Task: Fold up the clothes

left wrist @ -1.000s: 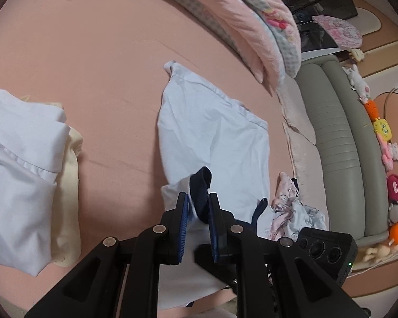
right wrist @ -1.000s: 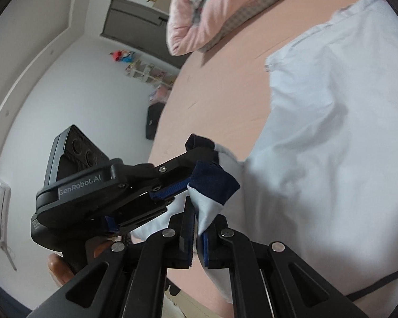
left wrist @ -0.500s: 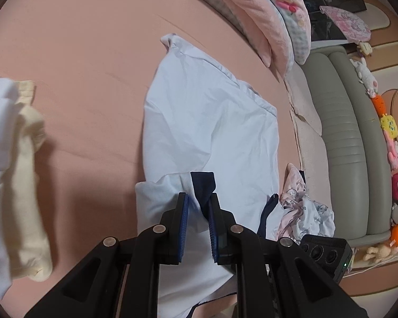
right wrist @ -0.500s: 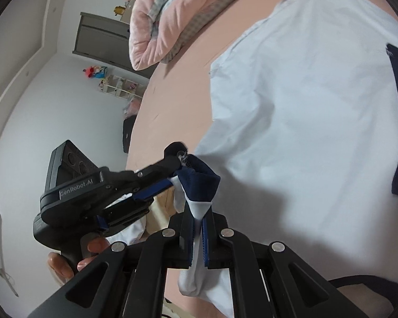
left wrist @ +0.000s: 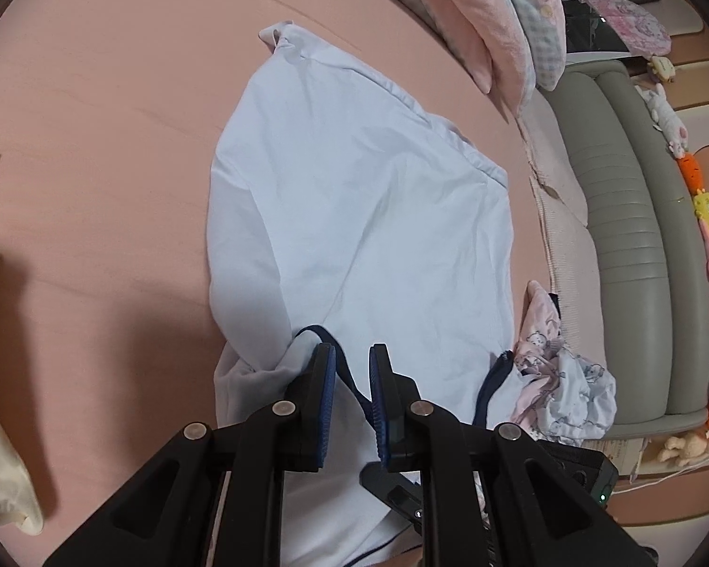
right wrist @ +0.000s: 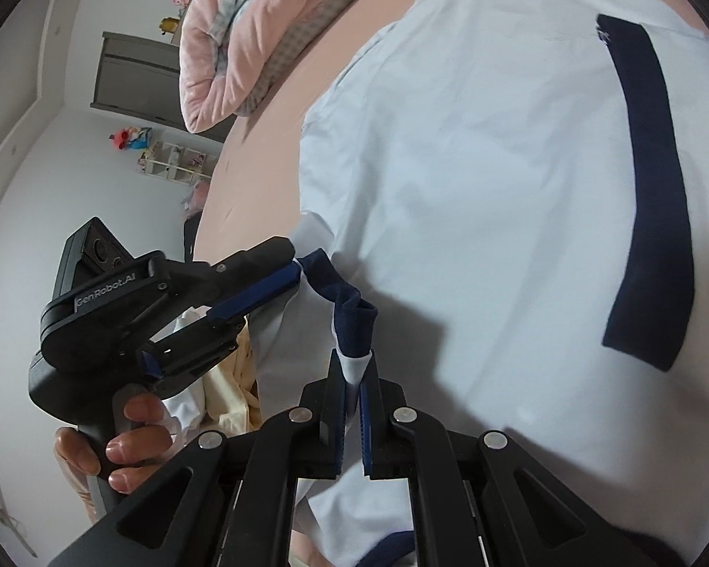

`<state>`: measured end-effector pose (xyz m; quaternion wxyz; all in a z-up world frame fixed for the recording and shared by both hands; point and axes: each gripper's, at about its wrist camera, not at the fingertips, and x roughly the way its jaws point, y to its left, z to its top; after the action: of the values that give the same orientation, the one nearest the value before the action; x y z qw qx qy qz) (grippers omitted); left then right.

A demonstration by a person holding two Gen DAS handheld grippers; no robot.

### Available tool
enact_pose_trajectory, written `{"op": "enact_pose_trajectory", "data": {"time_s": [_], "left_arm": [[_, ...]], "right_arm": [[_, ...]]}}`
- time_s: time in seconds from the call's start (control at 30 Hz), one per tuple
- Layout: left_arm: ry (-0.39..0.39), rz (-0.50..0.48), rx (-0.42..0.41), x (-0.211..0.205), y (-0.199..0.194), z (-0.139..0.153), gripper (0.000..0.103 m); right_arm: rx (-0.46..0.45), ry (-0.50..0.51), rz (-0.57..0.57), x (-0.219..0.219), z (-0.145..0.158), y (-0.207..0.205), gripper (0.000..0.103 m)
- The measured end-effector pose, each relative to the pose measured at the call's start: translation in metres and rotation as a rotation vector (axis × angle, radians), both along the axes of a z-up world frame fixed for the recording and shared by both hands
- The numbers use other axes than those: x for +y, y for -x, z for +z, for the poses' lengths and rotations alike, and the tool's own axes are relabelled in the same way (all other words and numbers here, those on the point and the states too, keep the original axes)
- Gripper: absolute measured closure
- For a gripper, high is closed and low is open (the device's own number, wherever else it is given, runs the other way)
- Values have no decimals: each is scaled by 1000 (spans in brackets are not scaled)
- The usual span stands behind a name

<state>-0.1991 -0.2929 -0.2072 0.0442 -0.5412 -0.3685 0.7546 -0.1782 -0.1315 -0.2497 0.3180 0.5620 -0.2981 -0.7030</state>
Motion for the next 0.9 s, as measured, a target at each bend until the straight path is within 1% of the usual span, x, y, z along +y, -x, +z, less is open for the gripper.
{"op": "enact_pose_trajectory", "data": {"time_s": [0.13, 0.2, 0.27, 0.37, 0.4, 0.5, 0.57, 0.63, 0.67, 0.7, 0.73, 0.77, 0.8, 0.83, 0.87, 0.9], "left_arm": [[-6, -10, 3, 3, 5, -6, 90], [-3, -17, 7, 5, 8, -8, 90], [3, -21, 12, 6, 9, -9, 90], [20, -43, 33, 9, 8, -6, 90], [38, -55, 45, 10, 6, -3, 90], [148, -83, 86, 14, -3, 13, 88], [234, -90, 105, 15, -11, 23, 77], [320, -97, 123, 16, -20, 34, 54], [347, -99, 130, 15, -25, 38, 49], [347, -96, 132, 13, -31, 40, 45], [348, -94, 134, 11, -37, 42, 42], [348, -91, 136, 8, -43, 44, 41], [349, -89, 138, 6, -49, 46, 39], [351, -83, 140, 4, -55, 48, 38], [356, -74, 142, 2, -61, 49, 38], [359, -73, 143, 1, -68, 50, 38]], "right_arm": [[5, -49, 2, 2, -3, -2, 100], [1, -51, -1, 3, -4, -2, 100], [1, -59, -4, 4, -4, -3, 100], [17, -99, -6, 4, -5, -4, 100], [20, -114, -3, 4, -6, -4, 100], [15, -126, -2, 3, -8, -5, 100], [16, -127, 0, 4, -8, -5, 100], [30, -137, 2, 3, -5, -7, 100], [36, -140, 0, 4, -3, -7, 99], [39, -134, -12, 6, 1, -9, 99], [42, -128, -23, 8, 5, -10, 96], [45, -122, -34, 11, 8, -11, 79], [47, -116, -46, 13, 12, -12, 65], [50, -111, -57, 16, 16, -13, 44], [53, -105, -69, 18, 19, -15, 35], [55, -97, -79, 21, 23, -16, 33]]}}
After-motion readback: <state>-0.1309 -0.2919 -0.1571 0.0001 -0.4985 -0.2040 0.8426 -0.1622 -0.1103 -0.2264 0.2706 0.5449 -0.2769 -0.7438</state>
